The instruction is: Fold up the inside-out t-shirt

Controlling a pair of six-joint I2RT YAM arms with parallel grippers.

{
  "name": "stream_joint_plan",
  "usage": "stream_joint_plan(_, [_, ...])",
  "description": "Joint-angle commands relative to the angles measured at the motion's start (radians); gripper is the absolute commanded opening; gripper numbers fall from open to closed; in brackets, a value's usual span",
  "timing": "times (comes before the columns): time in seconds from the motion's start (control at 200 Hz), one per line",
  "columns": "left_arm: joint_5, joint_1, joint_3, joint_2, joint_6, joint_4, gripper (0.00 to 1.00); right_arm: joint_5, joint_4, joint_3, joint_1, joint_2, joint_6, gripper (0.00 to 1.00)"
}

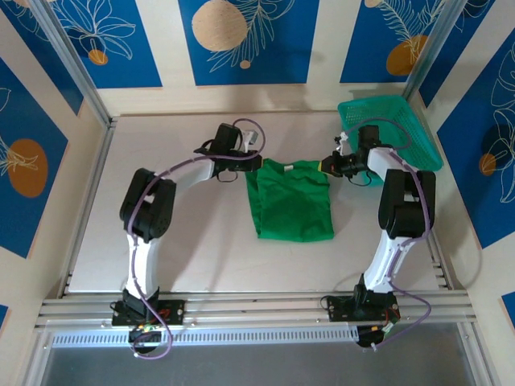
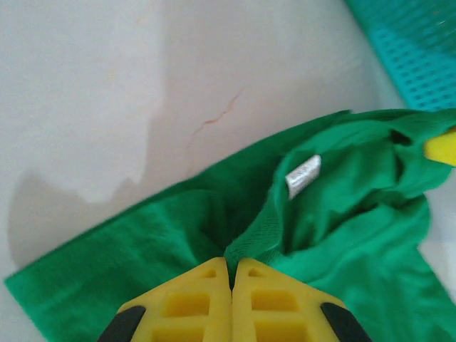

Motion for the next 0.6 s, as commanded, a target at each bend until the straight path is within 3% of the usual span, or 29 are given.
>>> stream_joint_plan(0.0, [0.031, -0.018, -0.075, -0.136, -0.041, 0.017, 0.0, -0.111, -0.082, 0.014, 0.022, -0.088, -0.052, 0.05])
stream_joint_plan(0.13, [-0.021, -0.018, -0.14, -0.242, -0.072, -0.061, 0.0, -0.162, -0.127, 0.059, 0.035, -0.08, -0.053, 0.06])
stream_joint_plan(0.245, [-0.106, -0.004, -0.144, -0.241, -0.066, -0.121, 0.0, -0.133, -0.158, 0.135, 0.038, 0.036, -0.031, 0.08])
stream_joint_plan(0.37, [-0.107, 0.027, -0.065, -0.099, -0.033, -0.137, 0.0, 0.033, -0.182, 0.224, 0.057, 0.175, 0.011, 0.27])
stream_joint_plan(0.385, [-0.127, 0.028, -0.047, -0.076, -0.028, -0.15, 0.04, 0.053, -0.18, 0.229, 0.057, 0.185, 0.017, 0.31])
stream_joint_plan(0.435, [-0.152, 0.031, 0.007, -0.007, 0.006, -0.173, 0.31, 0.123, -0.169, 0.238, 0.055, 0.204, 0.045, 0.39])
stream_joint_plan(0.5, [-0.181, 0.037, 0.071, 0.066, 0.042, -0.205, 0.35, 0.159, -0.129, 0.223, 0.046, 0.196, 0.071, 0.5])
stream_joint_plan(0.595, [-0.215, 0.049, 0.112, 0.102, 0.045, -0.23, 0.54, 0.21, -0.099, 0.205, 0.036, 0.155, 0.056, 0.64])
